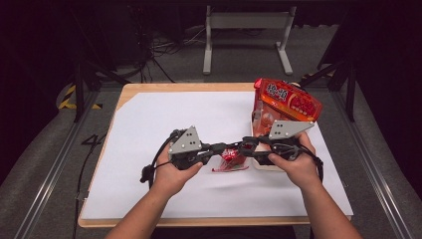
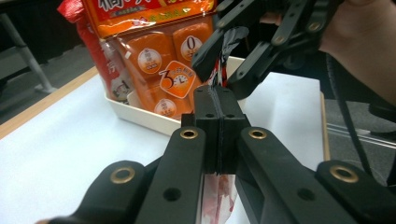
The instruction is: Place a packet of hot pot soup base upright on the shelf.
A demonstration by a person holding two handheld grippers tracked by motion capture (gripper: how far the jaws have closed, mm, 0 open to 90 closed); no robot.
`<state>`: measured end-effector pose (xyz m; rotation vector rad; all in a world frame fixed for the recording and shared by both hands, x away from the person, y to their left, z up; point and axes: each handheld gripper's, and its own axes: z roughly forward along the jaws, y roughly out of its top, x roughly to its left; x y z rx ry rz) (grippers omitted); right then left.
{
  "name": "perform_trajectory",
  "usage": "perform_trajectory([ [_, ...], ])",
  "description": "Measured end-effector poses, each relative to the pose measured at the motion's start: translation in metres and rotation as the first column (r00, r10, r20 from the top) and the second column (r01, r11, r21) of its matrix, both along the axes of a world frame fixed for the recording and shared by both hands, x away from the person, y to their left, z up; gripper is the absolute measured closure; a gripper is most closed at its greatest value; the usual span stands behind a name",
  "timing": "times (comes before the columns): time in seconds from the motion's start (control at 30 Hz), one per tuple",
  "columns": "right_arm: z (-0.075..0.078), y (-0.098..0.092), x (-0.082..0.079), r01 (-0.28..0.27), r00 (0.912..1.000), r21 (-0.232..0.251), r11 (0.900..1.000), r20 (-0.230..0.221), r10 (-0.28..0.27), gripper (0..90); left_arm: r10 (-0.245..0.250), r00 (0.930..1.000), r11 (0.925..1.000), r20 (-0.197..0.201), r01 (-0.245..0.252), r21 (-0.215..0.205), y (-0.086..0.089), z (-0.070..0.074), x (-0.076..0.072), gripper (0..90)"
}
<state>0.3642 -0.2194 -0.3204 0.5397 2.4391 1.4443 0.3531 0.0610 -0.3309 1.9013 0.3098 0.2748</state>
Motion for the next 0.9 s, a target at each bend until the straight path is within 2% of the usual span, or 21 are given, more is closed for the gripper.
perform_trajectory([
  [0.03,0.000,0.000,-0.001,-0.012,0.9999,-0.018,1.000,0.009,0.012,67.3,-0.005,1.0000,1.0000,0.001,0.005,0.000,0.001,0.000,0.001,90.0],
  [0.1,0.001,0.000,-0.001,-0.015,0.9999,-0.018,1.000,0.008,0.015,70.8,-0.007,1.0000,1.0000,-0.002,0.007,-0.003,0.002,0.000,0.001,90.0],
  [0.17,0.002,-0.002,-0.001,-0.032,0.9994,-0.020,0.999,0.013,0.033,79.0,-0.010,0.9999,0.9998,-0.005,0.010,-0.018,0.003,0.001,0.002,90.0],
  [0.27,0.004,-0.005,-0.003,-0.065,0.9978,-0.014,0.998,0.014,0.066,86.0,-0.013,0.9996,0.9981,-0.025,0.011,-0.060,0.006,0.002,0.004,88.1],
  [0.3,0.004,-0.006,-0.003,-0.076,0.9971,-0.004,0.997,0.010,0.076,87.4,-0.020,0.9991,0.9970,-0.036,0.017,-0.075,0.006,0.002,0.005,84.8],
  [0.37,0.005,-0.006,-0.003,-0.080,0.9965,-0.003,0.997,0.023,0.080,88.1,-0.028,0.9985,0.9947,-0.047,0.024,-0.100,0.005,0.001,0.007,68.5],
  [0.4,0.005,-0.006,-0.003,-0.085,0.9959,-0.010,0.996,0.028,0.085,88.4,-0.022,0.9988,0.9955,-0.044,0.018,-0.093,0.004,0.000,0.009,58.6],
  [0.43,0.005,-0.006,-0.003,-0.094,0.9951,-0.011,0.995,0.030,0.095,88.5,-0.020,0.9986,0.9958,-0.050,0.015,-0.090,0.003,-0.001,0.010,52.6],
  [0.5,0.005,-0.006,-0.003,-0.114,0.9931,-0.004,0.994,0.028,0.114,88.7,-0.024,0.9984,0.9964,-0.051,0.019,-0.083,0.000,-0.004,0.013,43.5],
  [0.53,0.005,-0.005,-0.004,-0.125,0.9918,0.002,0.992,0.026,0.125,88.7,-0.038,0.9972,0.9966,-0.065,0.033,-0.075,-0.002,-0.005,0.014,40.9],
  [0.6,0.006,-0.005,-0.004,-0.138,0.9901,0.022,0.990,0.031,0.137,88.7,-0.060,0.9958,0.9967,-0.070,0.056,-0.059,-0.006,-0.008,0.015,40.9],
  [0.67,0.008,-0.005,-0.005,-0.140,0.9894,0.026,0.990,0.041,0.139,88.7,-0.104,0.9903,0.9935,-0.092,0.099,-0.056,-0.009,-0.009,0.015,47.6],
  [0.7,0.008,-0.006,-0.006,-0.141,0.9891,0.028,0.990,0.049,0.139,88.8,-0.110,0.9889,0.9928,-0.099,0.105,-0.057,-0.010,-0.010,0.016,52.4],
  [0.77,0.009,-0.008,-0.007,-0.142,0.9886,0.037,0.989,0.055,0.140,88.8,-0.120,0.9867,0.9919,-0.110,0.114,-0.055,-0.011,-0.011,0.016,52.7],
  [0.8,0.010,-0.008,-0.007,-0.144,0.9884,0.037,0.989,0.055,0.142,88.9,-0.120,0.9866,0.9924,-0.110,0.116,-0.041,-0.012,-0.012,0.017,55.2],
  [0.87,0.009,-0.009,-0.008,-0.153,0.9872,0.041,0.987,0.050,0.151,89.0,-0.120,0.9856,0.9927,-0.119,0.119,-0.019,-0.012,-0.013,0.017,65.1],
  [0.9,0.009,-0.010,-0.008,-0.160,0.9863,0.045,0.986,0.048,0.158,89.0,-0.127,0.9838,0.9919,-0.126,0.125,-0.022,-0.013,-0.013,0.018,68.3],
])
